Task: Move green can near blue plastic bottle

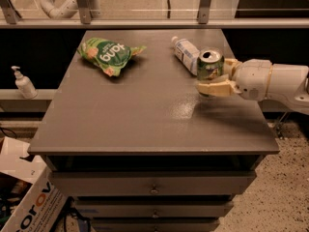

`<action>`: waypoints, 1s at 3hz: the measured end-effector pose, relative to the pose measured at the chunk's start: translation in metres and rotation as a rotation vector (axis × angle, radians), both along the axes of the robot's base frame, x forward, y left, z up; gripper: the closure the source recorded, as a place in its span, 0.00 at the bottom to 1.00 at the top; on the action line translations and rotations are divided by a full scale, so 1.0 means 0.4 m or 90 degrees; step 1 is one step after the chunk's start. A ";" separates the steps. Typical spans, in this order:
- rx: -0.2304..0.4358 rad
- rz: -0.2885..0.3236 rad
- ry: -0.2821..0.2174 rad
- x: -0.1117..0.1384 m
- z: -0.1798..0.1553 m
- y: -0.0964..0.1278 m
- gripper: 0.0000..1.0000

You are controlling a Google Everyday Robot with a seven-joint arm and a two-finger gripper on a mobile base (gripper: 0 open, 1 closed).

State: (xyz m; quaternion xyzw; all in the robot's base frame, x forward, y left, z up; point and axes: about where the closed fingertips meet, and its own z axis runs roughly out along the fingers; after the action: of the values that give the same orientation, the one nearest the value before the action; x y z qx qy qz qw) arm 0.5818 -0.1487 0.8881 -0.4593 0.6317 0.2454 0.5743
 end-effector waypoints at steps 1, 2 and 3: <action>-0.003 -0.042 -0.010 0.097 -0.010 -0.048 1.00; -0.008 -0.075 -0.013 0.178 -0.032 -0.077 1.00; -0.009 -0.102 -0.015 0.253 -0.049 -0.078 1.00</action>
Offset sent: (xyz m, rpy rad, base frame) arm 0.1120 -0.0521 -0.0239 -0.0241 -0.0270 -0.1963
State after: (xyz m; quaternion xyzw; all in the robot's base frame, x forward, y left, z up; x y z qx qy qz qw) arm 0.6828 -0.1800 0.8684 -0.4140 0.6618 0.1885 0.5959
